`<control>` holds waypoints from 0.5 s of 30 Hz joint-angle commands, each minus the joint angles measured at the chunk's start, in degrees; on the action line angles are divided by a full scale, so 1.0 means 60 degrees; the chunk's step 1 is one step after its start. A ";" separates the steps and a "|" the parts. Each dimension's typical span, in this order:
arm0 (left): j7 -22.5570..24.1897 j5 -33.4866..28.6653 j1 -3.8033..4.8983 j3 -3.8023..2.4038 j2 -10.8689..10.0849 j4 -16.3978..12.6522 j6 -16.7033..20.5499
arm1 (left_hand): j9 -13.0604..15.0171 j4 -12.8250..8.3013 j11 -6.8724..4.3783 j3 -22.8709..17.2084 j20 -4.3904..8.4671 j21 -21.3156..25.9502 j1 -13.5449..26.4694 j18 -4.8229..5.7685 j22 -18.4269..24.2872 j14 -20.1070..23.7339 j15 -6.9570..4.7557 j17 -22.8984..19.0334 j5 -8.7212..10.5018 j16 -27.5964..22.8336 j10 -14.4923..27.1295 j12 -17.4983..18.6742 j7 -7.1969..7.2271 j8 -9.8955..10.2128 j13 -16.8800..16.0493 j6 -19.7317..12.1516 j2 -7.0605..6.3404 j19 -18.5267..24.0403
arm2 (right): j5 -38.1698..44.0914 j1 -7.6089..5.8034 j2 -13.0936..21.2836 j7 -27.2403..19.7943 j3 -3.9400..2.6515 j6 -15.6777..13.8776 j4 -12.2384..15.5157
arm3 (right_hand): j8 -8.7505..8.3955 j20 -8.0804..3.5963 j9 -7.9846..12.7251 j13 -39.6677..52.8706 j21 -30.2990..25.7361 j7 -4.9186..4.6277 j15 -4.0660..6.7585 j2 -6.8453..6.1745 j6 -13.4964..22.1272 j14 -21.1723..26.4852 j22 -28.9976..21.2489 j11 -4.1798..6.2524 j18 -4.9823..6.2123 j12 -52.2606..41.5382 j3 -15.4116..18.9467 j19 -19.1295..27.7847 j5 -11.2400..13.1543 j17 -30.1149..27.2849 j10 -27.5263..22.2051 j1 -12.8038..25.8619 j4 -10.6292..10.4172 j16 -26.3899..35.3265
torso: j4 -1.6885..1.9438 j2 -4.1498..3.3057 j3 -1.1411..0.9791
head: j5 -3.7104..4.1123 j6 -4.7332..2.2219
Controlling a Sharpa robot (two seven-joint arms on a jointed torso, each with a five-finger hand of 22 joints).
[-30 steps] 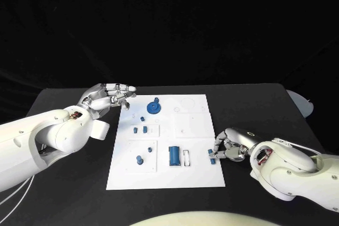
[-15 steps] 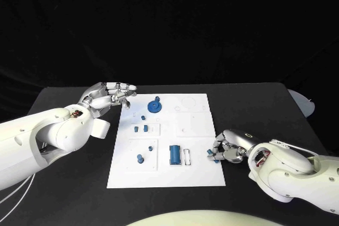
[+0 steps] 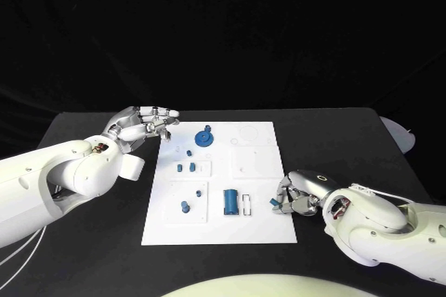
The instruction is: Assemble the parts on the task board
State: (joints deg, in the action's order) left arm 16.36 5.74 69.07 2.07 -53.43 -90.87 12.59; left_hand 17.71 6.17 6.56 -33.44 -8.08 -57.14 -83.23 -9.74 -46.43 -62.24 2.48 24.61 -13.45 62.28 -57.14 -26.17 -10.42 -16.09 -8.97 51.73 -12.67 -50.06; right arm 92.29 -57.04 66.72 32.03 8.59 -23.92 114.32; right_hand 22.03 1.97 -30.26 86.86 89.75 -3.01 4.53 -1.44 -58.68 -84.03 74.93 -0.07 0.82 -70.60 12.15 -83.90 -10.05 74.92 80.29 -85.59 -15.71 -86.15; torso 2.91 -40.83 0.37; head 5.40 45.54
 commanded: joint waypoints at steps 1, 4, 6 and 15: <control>0.0035 -0.0043 0.0007 -0.0005 0.0002 -0.0032 -0.0108 | 0.0012 0.0004 -0.0002 -0.0031 0.0040 0.0052 0.0058 -0.0143 0.0011 -0.0038 -0.0033 -0.0011 -0.0061 -0.0033 0.0097 -0.0035 -0.0015 0.0035 -0.0016 0.0025 0.0039 -0.0015 | 0.0843 0.0136 -0.0089 0.0402 0.0101 0.1138 -0.0075 | -0.0117 -0.0072 0.0245 -0.1708 0.0042 -0.0004 0.0043 0.1167 -0.0054 -0.0686 0.2512 0.0220 -0.0136 0.0012 -0.0091 -0.1017 -0.0053 0.0869 0.0241 -0.1479 -0.0016 -0.0036 | -0.0005 0.0005 -0.0001 | -0.0022 0.0009; 0.0032 -0.0043 0.0007 -0.0005 -0.0004 -0.0034 -0.0109 | 0.0012 0.0004 -0.0002 -0.0031 0.0040 0.0052 0.0058 -0.0143 0.0011 -0.0038 -0.0033 -0.0011 -0.0061 -0.0033 0.0097 -0.0035 -0.0015 0.0035 -0.0016 0.0025 0.0039 -0.0015 | 0.1074 0.0147 -0.0152 0.0489 0.0101 0.1263 -0.0082 | -0.0136 -0.0071 0.0256 -0.1730 0.0042 -0.0010 0.0039 0.1091 -0.0074 -0.0686 0.2512 0.0214 -0.0136 0.0058 -0.0145 -0.1017 -0.0080 0.0877 0.0217 -0.1566 -0.0046 -0.0038 | -0.0007 0.0008 -0.0001 | -0.0011 0.0014; 0.0031 -0.0043 0.0007 -0.0005 -0.0006 -0.0035 -0.0110 | 0.0012 0.0004 -0.0002 -0.0031 0.0040 0.0052 0.0058 -0.0143 0.0011 -0.0038 -0.0033 -0.0011 -0.0061 -0.0033 0.0097 -0.0035 -0.0015 0.0035 -0.0016 0.0025 0.0039 -0.0015 | 0.1157 0.0152 -0.0187 0.0534 0.0101 0.1251 -0.0079 | -0.0163 -0.0072 0.0268 -0.1713 0.0042 -0.0010 0.0038 0.1049 -0.0099 -0.0688 0.2512 0.0213 -0.0136 0.0050 -0.0283 -0.1017 -0.0255 0.0894 0.0224 -0.1696 -0.0100 -0.0043 | -0.0003 0.0009 -0.0001 | -0.0015 0.0017; 0.0032 -0.0043 0.0007 -0.0005 -0.0013 -0.0037 -0.0111 | 0.0012 0.0004 -0.0002 -0.0031 0.0040 0.0052 0.0058 -0.0143 0.0011 -0.0038 -0.0033 -0.0011 -0.0061 -0.0033 0.0097 -0.0035 -0.0015 0.0035 -0.0016 0.0025 0.0039 -0.0015 | 0.0933 0.0146 -0.0189 0.0588 0.0095 0.0701 0.0098 | -0.0240 -0.0069 0.0239 -0.1654 0.0042 -0.0064 0.0022 0.1230 0.0003 -0.0698 0.2512 0.0190 -0.0136 0.0012 -0.1309 -0.1017 -0.0384 0.0955 0.0285 -0.1845 -0.0168 -0.0063 | -0.0012 0.0007 -0.0003 | -0.0055 -0.0011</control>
State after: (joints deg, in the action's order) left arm 16.26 5.74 69.07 2.08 -53.55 -90.92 12.58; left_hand 17.71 6.17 6.56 -33.44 -8.08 -57.14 -83.22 -9.74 -46.43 -62.24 2.48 24.61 -13.45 62.28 -57.14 -26.17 -10.42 -16.09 -9.01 51.73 -12.67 -50.06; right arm 98.13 -56.75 65.67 33.55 8.63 -22.06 115.39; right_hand 20.50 1.97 -28.64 86.48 89.75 -3.10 4.56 -3.29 -58.73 -84.03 74.91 -0.01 0.82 -70.27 4.32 -83.90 -12.25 74.91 80.35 -88.39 -16.77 -86.14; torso 2.86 -40.76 0.37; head 5.13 45.52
